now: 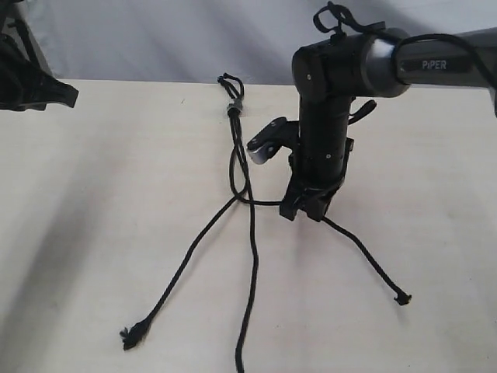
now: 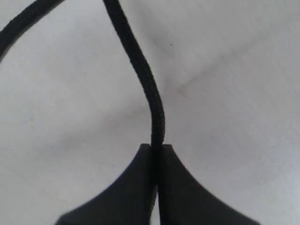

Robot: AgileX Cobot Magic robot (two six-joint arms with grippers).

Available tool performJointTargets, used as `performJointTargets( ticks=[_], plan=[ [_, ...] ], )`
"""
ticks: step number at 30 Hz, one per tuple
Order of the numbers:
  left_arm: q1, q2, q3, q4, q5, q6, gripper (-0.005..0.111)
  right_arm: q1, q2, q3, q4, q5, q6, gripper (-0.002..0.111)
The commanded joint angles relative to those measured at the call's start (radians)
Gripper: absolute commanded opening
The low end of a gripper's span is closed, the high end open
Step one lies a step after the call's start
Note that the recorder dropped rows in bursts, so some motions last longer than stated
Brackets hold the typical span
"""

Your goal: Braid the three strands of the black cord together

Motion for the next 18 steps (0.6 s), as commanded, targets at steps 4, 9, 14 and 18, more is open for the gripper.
performJointTargets(
  ticks=[4,9,14,18],
  plan=[
    [0.001,-0.006,0.006,-0.007,-0.005,-0.005,0.001,-0.009,-0.006,0.061,-0.064,-0.103,0.052,0.001],
    [0.001,-0.006,0.006,-0.048,-0.005,-0.005,0.001,-0.007,-0.009,0.066,-0.071,-0.113,0.058,0.033],
    [-0.004,-0.006,0.006,-0.168,0.004,-0.003,0.001,-0.012,-0.073,0.066,-0.055,-0.135,0.058,0.074],
    [-0.140,-0.006,0.006,-0.253,0.023,0.029,0.001,-0.095,-0.315,0.066,-0.022,-0.254,0.146,0.082]
  ],
)
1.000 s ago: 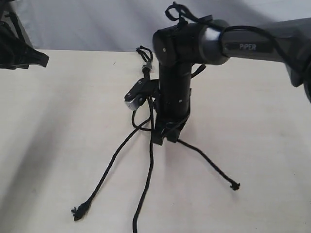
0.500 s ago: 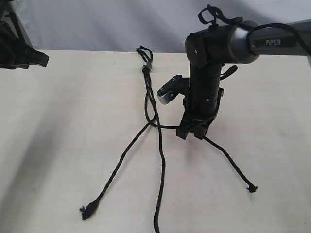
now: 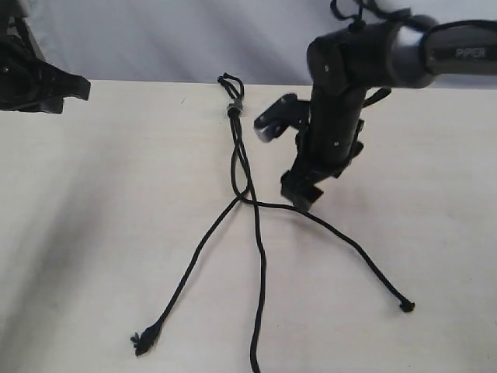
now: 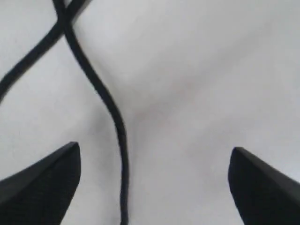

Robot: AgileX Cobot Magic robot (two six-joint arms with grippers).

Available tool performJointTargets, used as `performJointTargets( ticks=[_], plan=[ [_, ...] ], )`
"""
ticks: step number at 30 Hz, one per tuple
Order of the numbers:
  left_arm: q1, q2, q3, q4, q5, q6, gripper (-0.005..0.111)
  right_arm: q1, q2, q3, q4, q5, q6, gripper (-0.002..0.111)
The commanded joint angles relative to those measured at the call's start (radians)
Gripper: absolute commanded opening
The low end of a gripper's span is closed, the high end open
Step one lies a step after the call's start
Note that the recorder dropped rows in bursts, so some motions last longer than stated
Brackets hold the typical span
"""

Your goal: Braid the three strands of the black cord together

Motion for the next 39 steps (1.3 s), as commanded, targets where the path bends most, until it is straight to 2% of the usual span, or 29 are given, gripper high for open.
performJointTargets(
  ticks=[1,3,4,5,6,7,9,10,12,14,15,22,25,28,32,35,37,39],
  plan=[
    [-0.156,-0.006,0.006,-0.093,0.008,0.017,0.001,-0.096,-0.246,-0.002,0.054,-0.112,0.061,0.082],
    [-0.292,-0.006,0.006,-0.098,-0.002,0.020,0.001,-0.176,-0.384,0.002,0.209,-0.134,0.046,0.082],
    [-0.372,-0.006,0.006,-0.098,-0.012,0.024,0.001,-0.222,-0.462,0.027,0.340,-0.138,-0.027,0.081],
    [-0.440,-0.006,0.006,-0.096,-0.014,0.024,0.001,-0.253,-0.519,0.064,0.433,-0.138,-0.101,0.075],
    [-0.489,-0.002,0.006,-0.096,-0.014,0.024,0.001,-0.279,-0.574,0.120,0.515,-0.149,-0.171,0.065],
    [-0.550,0.008,0.006,-0.092,-0.010,0.024,0.002,-0.303,-0.626,0.180,0.569,-0.186,-0.224,0.050],
    [-0.615,0.038,0.006,-0.089,0.000,0.024,0.005,-0.315,-0.697,0.266,0.588,-0.278,-0.250,0.032],
    [-0.642,0.059,0.006,-0.088,0.000,0.024,0.009,-0.317,-0.730,0.315,0.584,-0.349,-0.250,0.023],
    [-0.695,0.129,0.006,-0.088,-0.011,0.020,0.026,-0.317,-0.809,0.441,0.566,-0.553,-0.250,0.001],
    [-0.720,0.196,0.004,-0.088,-0.021,0.009,0.042,-0.317,-0.875,0.549,0.564,-0.695,-0.250,0.000],
    [-0.725,0.220,-0.001,-0.088,-0.023,0.000,0.045,-0.317,-0.894,0.580,0.561,-0.742,-0.250,0.000],
    [-0.733,0.381,-0.102,-0.088,0.045,-0.062,0.045,-0.317,-0.968,0.724,0.557,-0.992,-0.271,0.000],
    [-0.746,0.442,-0.162,-0.071,0.097,-0.080,0.045,-0.317,-0.968,0.737,0.557,-1.029,-0.271,0.000],
    [-0.770,0.497,-0.203,0.030,0.132,-0.183,0.045,-0.317,-0.968,0.737,0.557,-1.029,-0.271,0.000],
    [-0.798,0.550,-0.232,0.212,0.187,-0.351,0.041,-0.317,-0.966,0.737,0.557,-1.030,-0.271,0.000],
    [-0.809,0.575,-0.232,0.228,0.185,-0.357,0.036,-0.317,-0.966,0.737,0.561,-1.030,-0.271,0.000],
    [-0.812,0.582,-0.232,0.228,0.187,-0.357,0.029,-0.317,-0.966,0.737,0.565,-1.030,-0.271,0.000],
    [-0.812,0.582,-0.232,0.226,0.187,-0.355,0.016,-0.317,-0.966,0.737,0.565,-1.030,-0.271,0.000]
  ],
)
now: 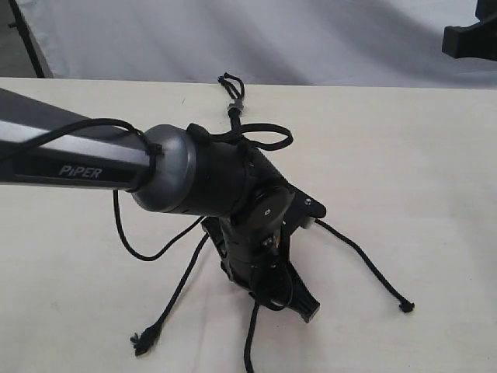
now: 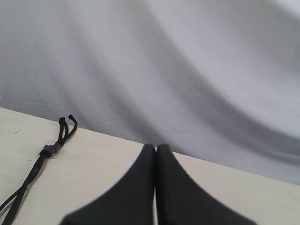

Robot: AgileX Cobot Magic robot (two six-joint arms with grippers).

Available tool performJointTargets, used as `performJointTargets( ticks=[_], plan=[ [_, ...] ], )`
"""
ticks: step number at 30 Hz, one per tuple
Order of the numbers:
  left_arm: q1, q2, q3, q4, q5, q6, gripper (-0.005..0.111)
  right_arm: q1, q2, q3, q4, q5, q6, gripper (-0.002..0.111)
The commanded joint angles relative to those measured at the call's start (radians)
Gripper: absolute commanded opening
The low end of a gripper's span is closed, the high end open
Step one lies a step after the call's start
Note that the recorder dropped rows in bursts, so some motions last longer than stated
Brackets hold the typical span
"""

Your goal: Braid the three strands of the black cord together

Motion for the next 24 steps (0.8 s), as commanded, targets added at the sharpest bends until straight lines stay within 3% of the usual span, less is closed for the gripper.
performJointTargets(
  ticks=[1,2,12,24],
  plan=[
    [-0.006,0.026,0.005,0.023,0.015,-0.013,0.010,-0.005,-0.004,0.003,0.004,-0.013,-0.009,0.000],
    [-0.006,0.026,0.002,0.023,0.020,0.001,0.000,-0.005,-0.004,0.003,0.004,-0.013,-0.009,0.000],
    [0.018,-0.059,-0.076,0.052,0.169,0.110,0.000,-0.005,-0.004,0.003,0.007,-0.013,-0.009,0.000],
    [0.239,-0.095,-0.082,0.052,0.180,0.347,0.000,-0.005,0.002,0.003,0.007,-0.011,-0.009,0.000]
  ],
)
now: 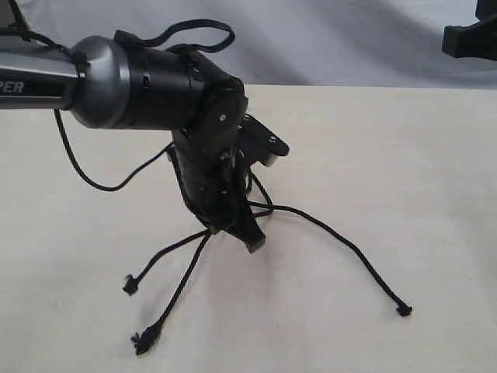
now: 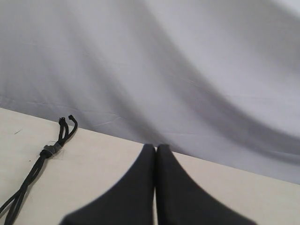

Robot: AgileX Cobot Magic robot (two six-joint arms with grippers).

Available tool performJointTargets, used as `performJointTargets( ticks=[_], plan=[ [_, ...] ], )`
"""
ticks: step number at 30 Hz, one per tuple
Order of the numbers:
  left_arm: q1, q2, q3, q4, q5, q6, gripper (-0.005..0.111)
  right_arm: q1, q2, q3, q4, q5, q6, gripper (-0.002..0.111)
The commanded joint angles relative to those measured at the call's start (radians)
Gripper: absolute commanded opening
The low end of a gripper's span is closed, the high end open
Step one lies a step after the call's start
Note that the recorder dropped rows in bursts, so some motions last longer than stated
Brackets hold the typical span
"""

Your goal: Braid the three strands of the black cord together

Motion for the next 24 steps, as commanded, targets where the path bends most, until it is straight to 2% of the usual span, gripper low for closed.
performJointTargets(
  ticks=[1,7,11,16,20,24],
  plan=[
    [0.087,0.021,0.001,0.011,-0.020,0.088,0.000,-0.005,0.002,0.003,0.002,-0.011,-0.009,0.000],
    [0.164,0.085,0.001,0.013,-0.087,0.091,0.000,-0.005,0.002,0.003,0.002,-0.011,-0.009,0.000],
    [0.166,0.124,0.027,0.000,-0.092,0.091,0.000,-0.005,0.002,0.003,0.002,-0.013,-0.004,0.000],
    [0.166,0.134,0.065,-0.099,-0.092,0.091,0.000,-0.005,0.002,0.003,0.002,-0.013,-0.004,0.000],
    [0.142,0.134,0.088,-0.194,-0.055,0.097,0.000,-0.005,0.002,0.003,0.002,-0.013,-0.004,0.000],
    [0.059,0.134,0.105,-0.310,0.000,0.195,0.000,-0.005,0.002,0.003,0.002,-0.013,-0.004,0.000]
  ],
)
